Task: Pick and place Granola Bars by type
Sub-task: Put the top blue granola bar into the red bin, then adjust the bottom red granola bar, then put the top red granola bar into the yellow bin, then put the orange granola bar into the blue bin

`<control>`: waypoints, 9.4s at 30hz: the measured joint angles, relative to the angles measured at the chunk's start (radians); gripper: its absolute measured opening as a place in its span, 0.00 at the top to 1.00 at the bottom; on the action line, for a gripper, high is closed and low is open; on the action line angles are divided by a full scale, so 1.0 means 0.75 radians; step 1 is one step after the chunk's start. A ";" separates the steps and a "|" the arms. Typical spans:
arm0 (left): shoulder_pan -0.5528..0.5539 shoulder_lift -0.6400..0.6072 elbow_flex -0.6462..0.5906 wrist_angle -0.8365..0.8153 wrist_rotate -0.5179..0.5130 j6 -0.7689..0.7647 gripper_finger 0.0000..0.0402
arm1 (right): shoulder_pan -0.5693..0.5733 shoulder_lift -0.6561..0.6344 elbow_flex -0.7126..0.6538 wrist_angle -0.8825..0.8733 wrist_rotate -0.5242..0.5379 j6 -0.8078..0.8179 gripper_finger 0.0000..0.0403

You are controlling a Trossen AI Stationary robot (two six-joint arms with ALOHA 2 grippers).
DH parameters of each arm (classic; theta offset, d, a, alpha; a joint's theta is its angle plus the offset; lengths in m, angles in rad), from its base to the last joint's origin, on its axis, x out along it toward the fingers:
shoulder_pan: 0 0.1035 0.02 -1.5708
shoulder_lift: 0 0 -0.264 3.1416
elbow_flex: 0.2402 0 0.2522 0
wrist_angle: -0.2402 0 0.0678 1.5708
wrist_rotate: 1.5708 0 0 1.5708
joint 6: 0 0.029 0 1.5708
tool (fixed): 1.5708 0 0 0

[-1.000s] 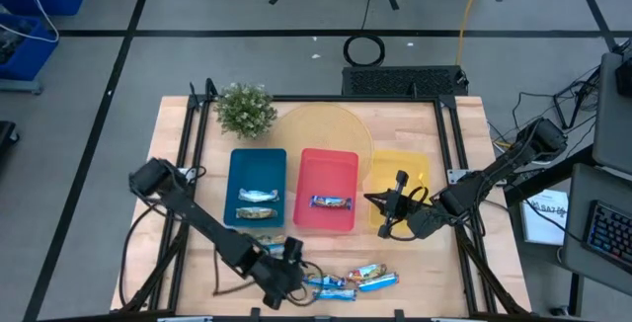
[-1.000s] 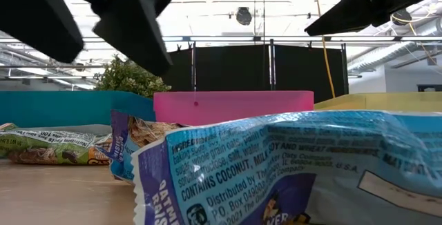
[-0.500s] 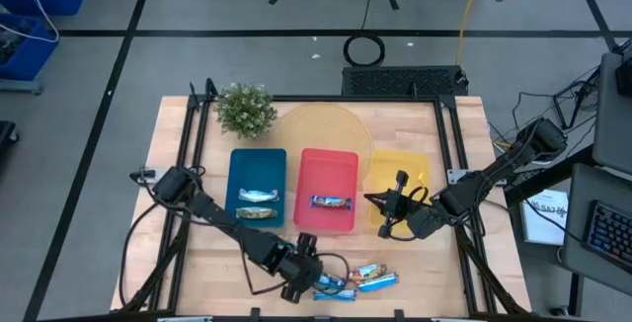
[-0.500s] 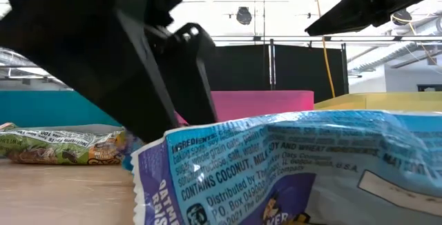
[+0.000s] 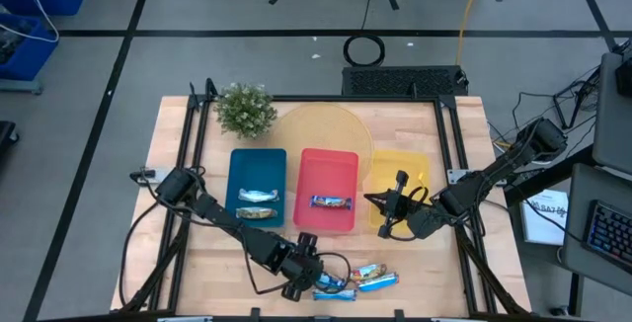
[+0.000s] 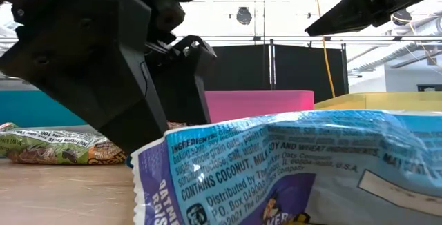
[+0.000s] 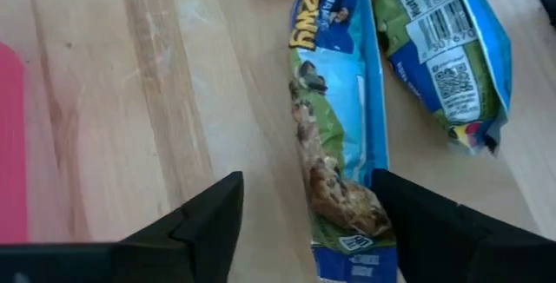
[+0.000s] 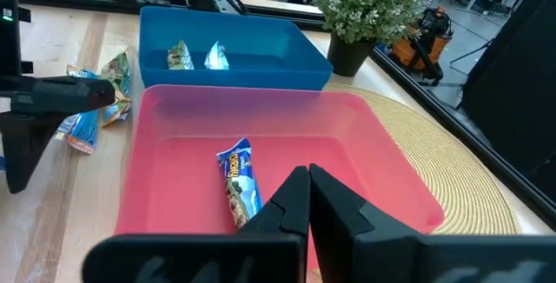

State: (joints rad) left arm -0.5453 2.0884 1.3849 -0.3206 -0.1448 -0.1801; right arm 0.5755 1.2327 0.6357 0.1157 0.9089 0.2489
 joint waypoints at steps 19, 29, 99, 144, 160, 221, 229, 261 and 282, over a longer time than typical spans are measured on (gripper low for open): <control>0.006 -0.032 -0.001 -0.014 -0.059 0.117 0.87 | 0.000 0.000 0.000 0.000 0.000 0.000 1.00; -0.005 -0.246 -0.001 -0.080 -0.344 0.122 0.91 | 0.000 0.000 0.000 0.000 0.001 0.000 1.00; 0.122 -2.071 -1.746 0.789 -0.412 0.233 0.96 | -0.185 0.001 0.062 0.008 -0.145 -0.219 1.00; 0.122 -2.071 -1.746 0.884 -0.401 0.386 0.89 | 0.388 0.993 1.163 -1.283 -0.931 0.838 0.62; 0.122 -2.071 -1.746 0.882 -0.402 0.345 0.88 | 0.414 0.990 0.999 -1.260 -1.032 0.934 0.68; 0.122 -2.069 -1.745 0.772 -0.392 0.238 0.88 | 0.169 0.990 0.901 -1.011 -0.979 0.319 0.62; 0.122 -2.069 -1.745 0.772 -0.392 0.238 0.88 | 0.109 0.899 0.889 -1.049 -0.819 0.270 0.91; 0.122 -2.069 -1.745 0.772 -0.390 0.270 0.88 | -0.246 0.200 0.357 -1.620 -0.699 0.709 0.93; 0.122 -2.069 -1.745 0.779 -0.278 0.239 0.88 | -0.283 0.198 0.302 -1.454 -0.640 0.537 0.52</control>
State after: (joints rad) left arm -0.4541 0.5364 0.0761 0.2633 -0.3531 -0.0010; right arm 0.3630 1.3815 0.8620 -0.9751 0.4287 0.6518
